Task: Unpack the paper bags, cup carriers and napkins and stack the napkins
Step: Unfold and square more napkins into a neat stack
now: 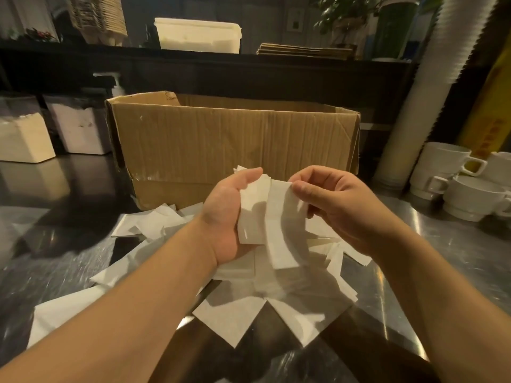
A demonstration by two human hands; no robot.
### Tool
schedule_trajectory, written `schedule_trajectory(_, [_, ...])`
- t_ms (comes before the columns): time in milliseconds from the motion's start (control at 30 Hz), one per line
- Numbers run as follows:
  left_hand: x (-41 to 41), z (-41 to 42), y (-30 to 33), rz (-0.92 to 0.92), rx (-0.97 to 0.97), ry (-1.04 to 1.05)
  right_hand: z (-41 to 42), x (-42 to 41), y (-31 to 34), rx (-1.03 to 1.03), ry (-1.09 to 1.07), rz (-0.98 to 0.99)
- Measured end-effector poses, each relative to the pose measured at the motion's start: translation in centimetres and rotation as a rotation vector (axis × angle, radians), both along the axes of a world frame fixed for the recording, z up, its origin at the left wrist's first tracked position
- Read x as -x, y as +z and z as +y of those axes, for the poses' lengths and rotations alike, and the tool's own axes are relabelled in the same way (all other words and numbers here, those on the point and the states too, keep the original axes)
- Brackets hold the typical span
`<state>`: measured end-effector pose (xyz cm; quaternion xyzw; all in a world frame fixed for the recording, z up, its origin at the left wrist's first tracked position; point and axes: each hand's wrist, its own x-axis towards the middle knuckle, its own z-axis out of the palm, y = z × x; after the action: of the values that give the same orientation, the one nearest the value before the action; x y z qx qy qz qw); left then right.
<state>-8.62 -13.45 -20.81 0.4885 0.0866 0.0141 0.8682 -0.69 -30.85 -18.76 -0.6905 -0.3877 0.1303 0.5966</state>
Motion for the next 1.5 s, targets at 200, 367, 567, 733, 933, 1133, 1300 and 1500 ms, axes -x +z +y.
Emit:
schedule_trajectory(200, [0.3, -1.2, -0.3, -0.018, -0.069, -0.148, 1.6, 1.0, -0.9, -0.050, -0.137, 0.134])
schedule_trajectory(367, [0.6, -1.4, -0.3, -0.033, -0.027, -0.230, 1.9, 1.4, -1.2, -0.083, -0.250, 0.114])
schedule_trajectory(567, [0.5, -0.7, -0.1, -0.006, 0.042, -0.133, 1.7, 0.5, -1.0, 0.033, -0.356, -0.039])
schedule_trajectory(733, [0.1, -0.1, 0.3, -0.032, 0.114, 0.059, 0.7, 0.2, -0.5, 0.367, -0.200, -0.313])
schedule_trajectory(933, [-0.4, 0.3, 0.1, 0.001, 0.202, 0.183, 0.4, 1.1, -0.3, 0.819, 0.184, -0.414])
schedule_trajectory(1133, [-0.5, 0.3, -0.1, 0.026, 0.175, 0.177, 1.1, 1.5, -1.1, 0.966, 0.217, -0.459])
schedule_trajectory(1300, [-0.6, 0.2, -0.2, 0.043, 0.152, 0.160, 1.1, 1.4, -1.5, 0.950, 0.223, -0.556])
schedule_trajectory(1500, [-0.7, 0.3, -0.3, 0.046, 0.135, 0.161, 1.0, 1.4, -1.2, 0.873, 0.210, -0.527])
